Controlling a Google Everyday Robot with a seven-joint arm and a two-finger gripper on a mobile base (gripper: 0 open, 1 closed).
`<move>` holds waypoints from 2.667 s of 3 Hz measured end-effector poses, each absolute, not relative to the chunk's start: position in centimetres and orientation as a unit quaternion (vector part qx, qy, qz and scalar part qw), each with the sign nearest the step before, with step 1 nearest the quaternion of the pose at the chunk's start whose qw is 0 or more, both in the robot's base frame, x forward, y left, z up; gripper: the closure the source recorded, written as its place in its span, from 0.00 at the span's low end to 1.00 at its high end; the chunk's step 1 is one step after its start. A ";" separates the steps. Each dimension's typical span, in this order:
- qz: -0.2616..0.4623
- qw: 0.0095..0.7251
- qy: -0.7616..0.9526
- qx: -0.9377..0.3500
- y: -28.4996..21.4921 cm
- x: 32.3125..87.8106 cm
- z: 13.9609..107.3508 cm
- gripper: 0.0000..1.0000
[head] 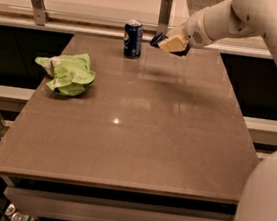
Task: Move rxbar blueberry near pepsi can
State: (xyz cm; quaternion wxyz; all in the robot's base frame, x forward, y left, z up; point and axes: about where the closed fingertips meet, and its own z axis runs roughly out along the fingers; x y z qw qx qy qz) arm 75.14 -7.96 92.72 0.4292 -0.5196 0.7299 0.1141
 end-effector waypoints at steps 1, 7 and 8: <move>0.129 0.409 0.746 -0.510 -8.2 76.1 90.3 1.00; 0.164 0.374 0.755 -0.513 -5.9 80.3 85.8 0.38; 0.166 0.372 0.755 -0.514 -5.6 80.4 85.5 0.14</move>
Offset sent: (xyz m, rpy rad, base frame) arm 0.0349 -0.0175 -0.0650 0.0099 0.1747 -0.0483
